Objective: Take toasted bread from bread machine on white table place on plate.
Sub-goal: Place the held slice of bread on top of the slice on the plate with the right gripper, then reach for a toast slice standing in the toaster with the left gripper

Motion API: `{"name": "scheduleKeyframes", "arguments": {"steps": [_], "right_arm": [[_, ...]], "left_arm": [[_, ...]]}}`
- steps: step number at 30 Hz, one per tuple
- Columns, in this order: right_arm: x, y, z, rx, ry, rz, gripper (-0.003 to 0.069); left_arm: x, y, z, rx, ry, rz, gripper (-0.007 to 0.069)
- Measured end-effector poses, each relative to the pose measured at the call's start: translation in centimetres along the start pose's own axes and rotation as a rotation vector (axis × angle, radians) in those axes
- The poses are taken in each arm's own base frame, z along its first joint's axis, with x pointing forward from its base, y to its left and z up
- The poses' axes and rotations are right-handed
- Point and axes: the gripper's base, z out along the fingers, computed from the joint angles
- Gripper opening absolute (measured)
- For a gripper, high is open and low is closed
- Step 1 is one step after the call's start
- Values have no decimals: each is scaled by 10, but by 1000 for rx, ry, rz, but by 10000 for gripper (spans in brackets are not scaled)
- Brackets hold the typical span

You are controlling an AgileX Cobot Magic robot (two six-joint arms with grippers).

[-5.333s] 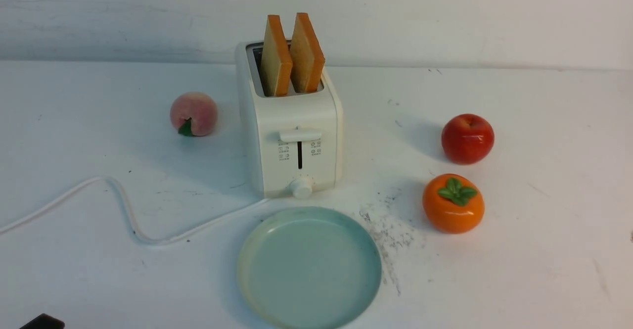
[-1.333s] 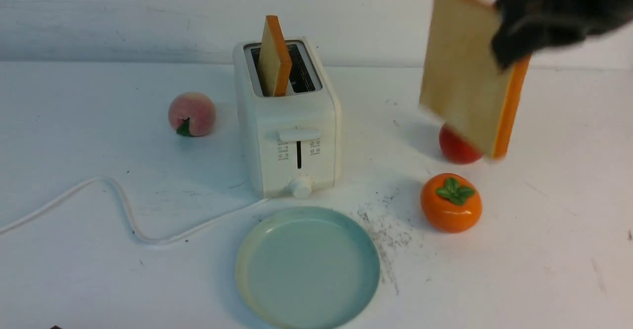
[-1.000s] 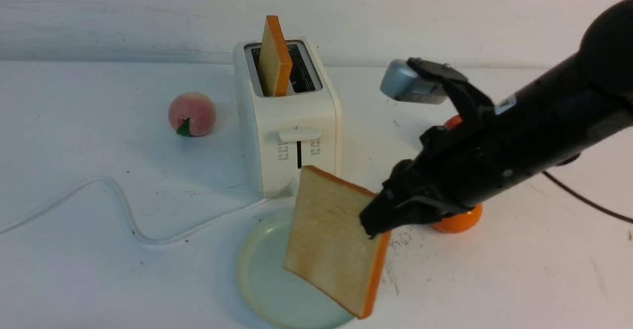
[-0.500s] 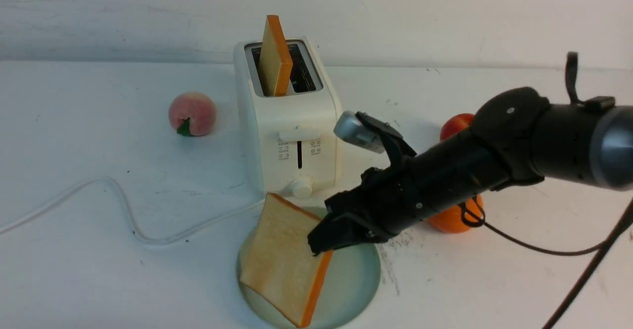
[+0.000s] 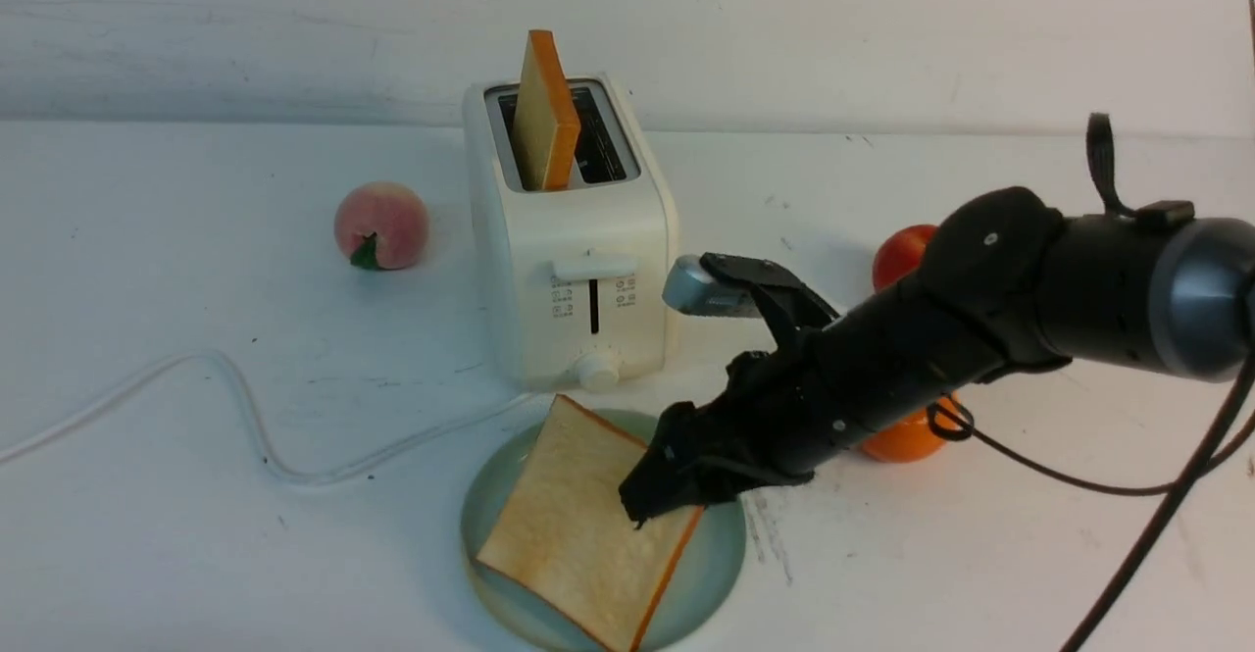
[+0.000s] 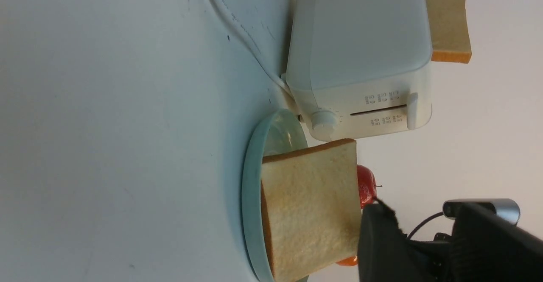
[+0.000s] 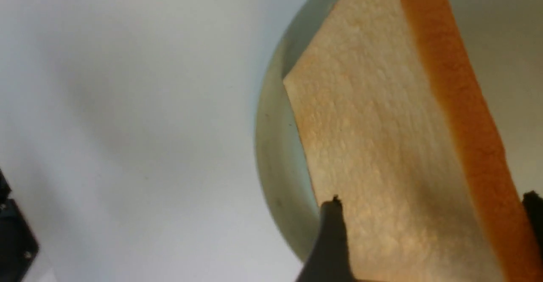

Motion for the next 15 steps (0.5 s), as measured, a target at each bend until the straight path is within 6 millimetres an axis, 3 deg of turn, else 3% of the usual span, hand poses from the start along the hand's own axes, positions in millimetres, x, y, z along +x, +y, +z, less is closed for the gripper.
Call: {"name": "scheduleKeyframes", "arguments": {"steps": [4,7,8,12,15], "right_arm": [[-9,6,-24,100,-33,-101,612],[-17,14,-45,162,-68,-164,612],[-21,20,-60,203,-91,-199,601],[-24,42,-115,330,-117,-267,510],[-15,55,-155,442,-99,-261,386]], "left_arm": [[0,0,0,0,0,0,237],[0,0,0,0,0,0,237],[0,0,0,-2,3,-1,237],[5,-3,-1,-6,59,-46,172],[5,-30,-11,61,87,27,71]]}}
